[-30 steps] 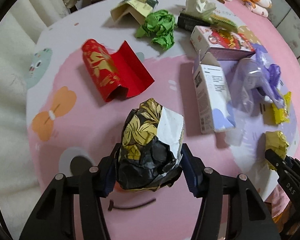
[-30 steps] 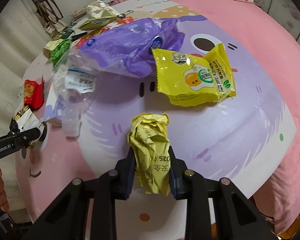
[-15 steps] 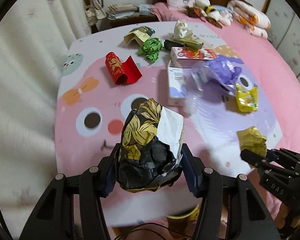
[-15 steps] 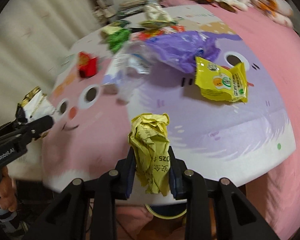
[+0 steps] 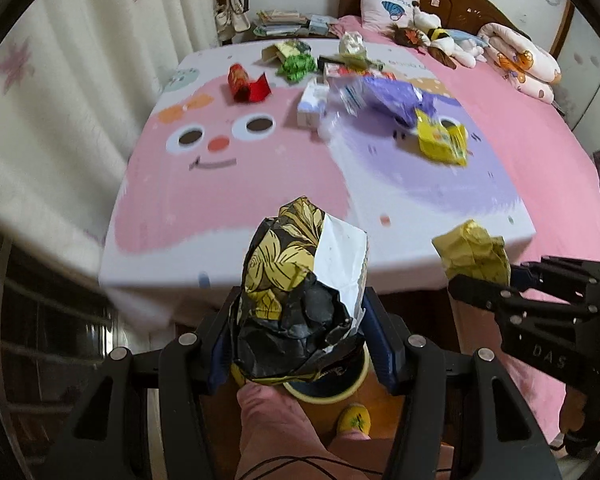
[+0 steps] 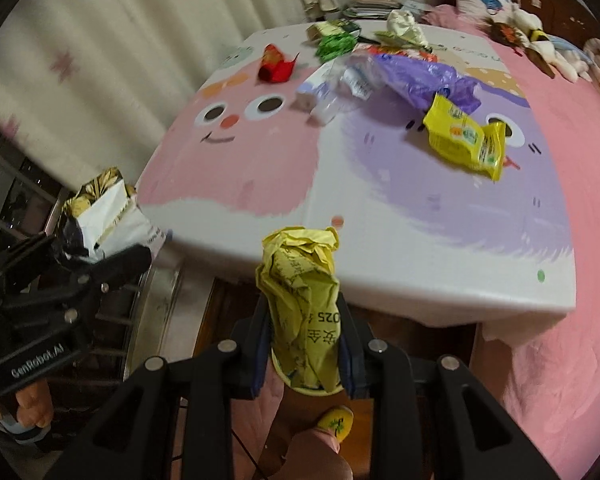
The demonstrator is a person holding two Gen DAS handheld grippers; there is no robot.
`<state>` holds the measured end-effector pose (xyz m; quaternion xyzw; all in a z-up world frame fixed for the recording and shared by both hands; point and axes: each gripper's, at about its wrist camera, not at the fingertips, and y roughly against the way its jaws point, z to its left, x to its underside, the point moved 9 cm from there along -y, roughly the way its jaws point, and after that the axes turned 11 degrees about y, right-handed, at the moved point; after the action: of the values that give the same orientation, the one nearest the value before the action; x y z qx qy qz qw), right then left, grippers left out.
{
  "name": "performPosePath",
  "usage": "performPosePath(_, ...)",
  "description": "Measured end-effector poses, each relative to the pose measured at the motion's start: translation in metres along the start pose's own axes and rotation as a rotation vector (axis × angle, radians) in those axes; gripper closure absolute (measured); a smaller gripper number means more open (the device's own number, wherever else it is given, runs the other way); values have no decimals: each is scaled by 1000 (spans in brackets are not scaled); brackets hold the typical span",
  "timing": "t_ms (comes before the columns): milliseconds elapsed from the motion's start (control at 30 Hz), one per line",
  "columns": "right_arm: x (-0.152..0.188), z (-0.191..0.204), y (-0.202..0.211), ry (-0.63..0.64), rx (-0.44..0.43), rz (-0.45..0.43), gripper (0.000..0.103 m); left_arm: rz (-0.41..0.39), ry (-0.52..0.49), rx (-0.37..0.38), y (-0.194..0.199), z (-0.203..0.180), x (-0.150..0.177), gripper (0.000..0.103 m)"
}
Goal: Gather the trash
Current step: 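Carry both held wrappers down over the blue bin, then open both tools to drop the wrappers into the blue bin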
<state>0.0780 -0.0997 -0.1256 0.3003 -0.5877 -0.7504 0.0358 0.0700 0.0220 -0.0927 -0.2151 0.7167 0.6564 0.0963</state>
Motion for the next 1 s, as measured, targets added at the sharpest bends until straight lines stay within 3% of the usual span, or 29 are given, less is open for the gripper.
performPosePath(267, 50, 12, -18, -42, -58, 80, 75, 40, -13, -46, 1, 6, 50, 48)
performPosePath(533, 86, 25, -63, -71, -58, 181, 75, 137, 8, -49, -35, 22, 94, 48)
performPosePath(733, 115, 31, -111, -97, -46, 248, 75, 207, 25, -37, -86, 37, 121, 48)
performPosePath(1000, 153, 21, -215, -155, -23, 296, 75, 310, 10, -34, -196, 44, 165, 48)
